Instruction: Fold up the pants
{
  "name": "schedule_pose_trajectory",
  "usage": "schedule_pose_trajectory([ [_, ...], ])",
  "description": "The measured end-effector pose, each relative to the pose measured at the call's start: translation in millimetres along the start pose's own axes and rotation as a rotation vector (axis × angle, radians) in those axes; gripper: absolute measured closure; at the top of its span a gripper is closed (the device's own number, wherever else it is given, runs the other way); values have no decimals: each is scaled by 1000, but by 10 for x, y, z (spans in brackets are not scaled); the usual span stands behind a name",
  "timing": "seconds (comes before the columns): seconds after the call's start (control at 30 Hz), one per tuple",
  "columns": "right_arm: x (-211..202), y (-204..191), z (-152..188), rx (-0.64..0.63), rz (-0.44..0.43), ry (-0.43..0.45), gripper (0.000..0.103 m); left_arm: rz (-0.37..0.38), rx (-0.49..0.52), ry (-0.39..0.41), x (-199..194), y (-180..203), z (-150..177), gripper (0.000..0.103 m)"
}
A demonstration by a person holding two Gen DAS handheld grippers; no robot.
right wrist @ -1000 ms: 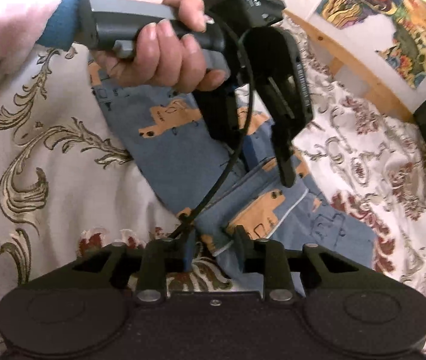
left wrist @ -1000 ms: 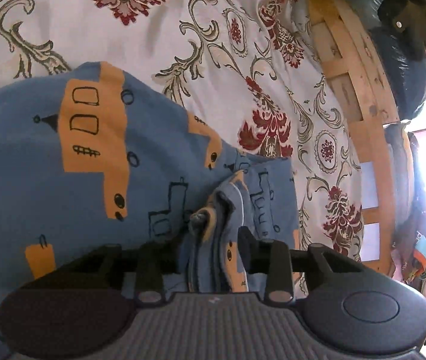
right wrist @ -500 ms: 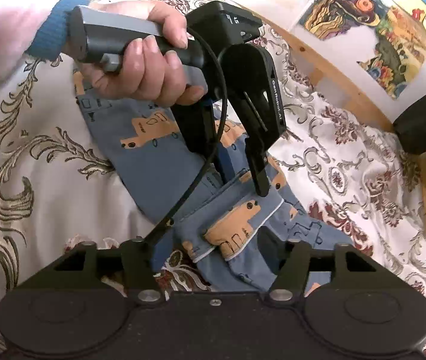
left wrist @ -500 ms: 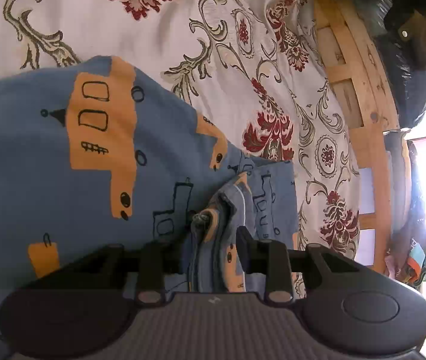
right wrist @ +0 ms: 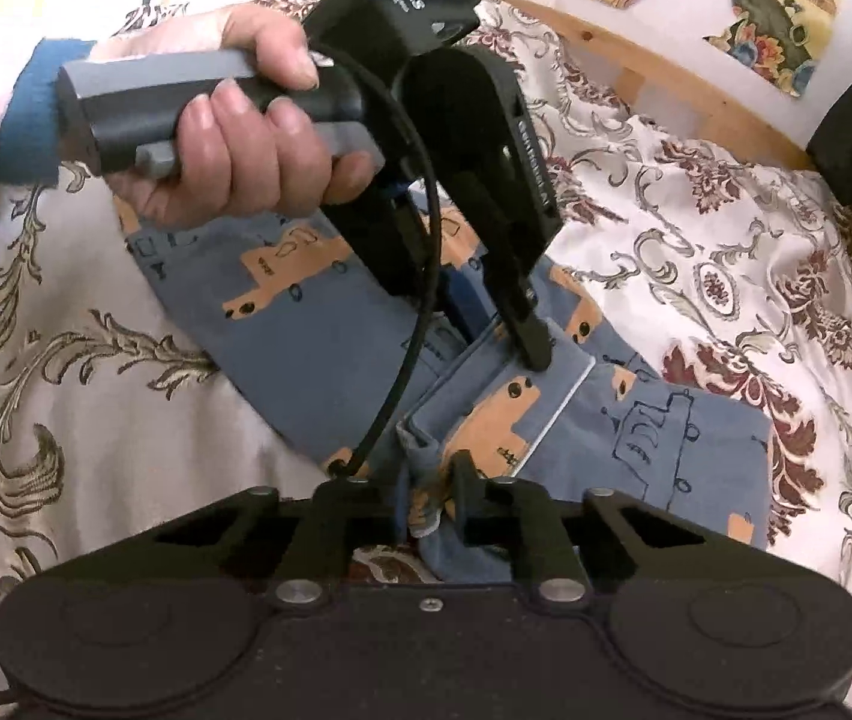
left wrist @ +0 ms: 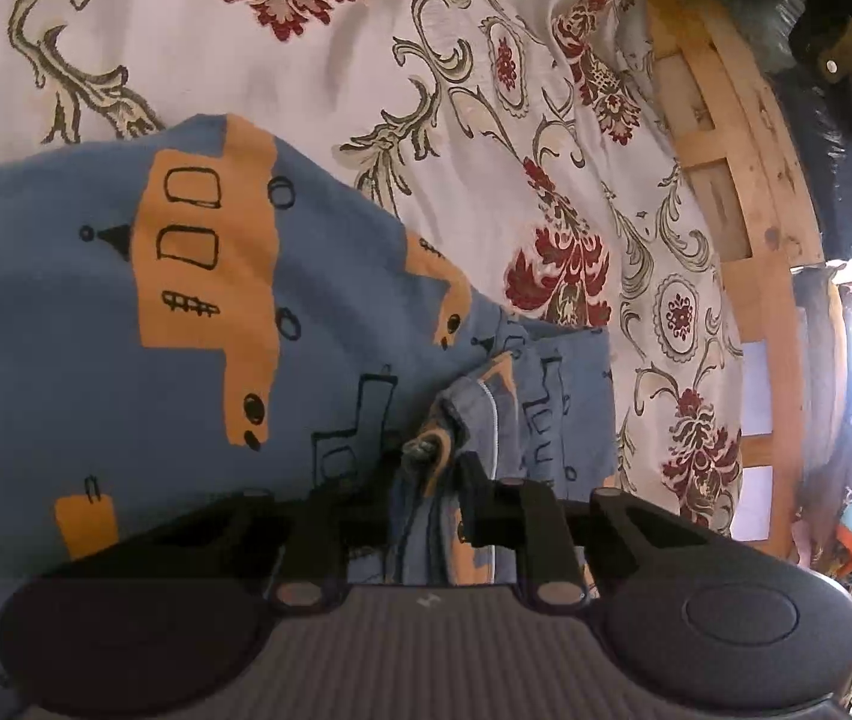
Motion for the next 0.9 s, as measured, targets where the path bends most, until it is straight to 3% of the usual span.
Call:
schedule_pose_trajectory([
  [0.13, -61, -32, -37, -11, 8, 33, 92, 7, 14, 12, -44, 44, 5, 90],
  [0.57, -119, -174, -227, -27, -19, 73, 93, -22, 9, 34, -289, -73, 71, 92],
  [0.9, 22, -498, -469, -63, -65, 88, 93, -116, 26, 71, -673, -272, 82, 92],
])
Point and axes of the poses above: each gripper's, at about its wrist camera, not at the fingertips, and x roughly the way its jaws point, y to its right, z to its underside, the point moved 6 cm from there along x, roughly the way its jaws point, and after that the axes turned 7 degrees about -z, right-handed, at the moved point
